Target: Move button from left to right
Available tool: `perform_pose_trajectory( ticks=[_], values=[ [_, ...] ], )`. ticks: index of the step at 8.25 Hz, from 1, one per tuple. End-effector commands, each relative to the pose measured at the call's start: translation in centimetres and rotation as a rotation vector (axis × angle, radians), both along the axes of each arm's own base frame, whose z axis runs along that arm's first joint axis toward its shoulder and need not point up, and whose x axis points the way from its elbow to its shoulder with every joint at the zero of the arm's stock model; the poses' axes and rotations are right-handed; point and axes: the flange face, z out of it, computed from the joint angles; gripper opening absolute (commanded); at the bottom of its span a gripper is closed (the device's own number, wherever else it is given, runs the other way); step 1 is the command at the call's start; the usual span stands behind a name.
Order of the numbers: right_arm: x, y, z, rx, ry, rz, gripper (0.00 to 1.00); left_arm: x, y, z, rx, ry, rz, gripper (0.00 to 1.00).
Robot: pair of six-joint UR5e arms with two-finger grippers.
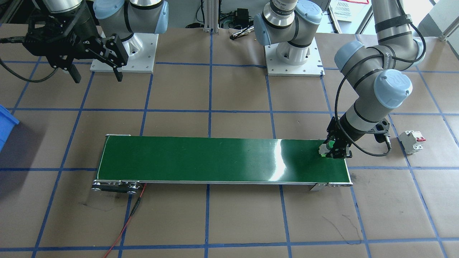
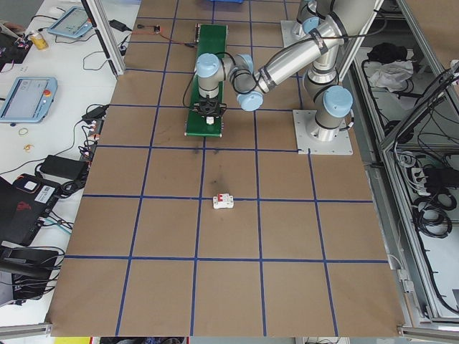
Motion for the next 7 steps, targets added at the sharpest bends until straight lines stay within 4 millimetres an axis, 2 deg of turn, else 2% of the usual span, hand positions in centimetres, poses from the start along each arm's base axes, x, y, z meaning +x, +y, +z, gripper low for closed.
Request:
perform_pose_trajectory(
  ticks=[1, 4, 6, 7],
  values=[
    [0.0, 0.0, 0.0, 0.002, 0.0, -0.001, 1.0, -0.1, -0.1, -0.2, 0.003, 0.003, 0.057, 1.0],
    [0.1, 0.0, -0.5, 0.015, -0.002, 0.001, 1.0, -0.4, -0.1, -0.2, 0.002, 0.002, 0.043, 1.0],
    [0.2, 0.4, -5.3, 0.104, -0.013, 0.005, 1.0, -0.5, 0.1, 0.3, -0.006, 0.0, 0.02, 1.0],
    [0.2, -0.2, -7.4, 0.121, -0.012, 0.003, 1.0, -0.8, 0.2, 0.8, -0.018, -0.004, -0.027, 1.0]
  ],
)
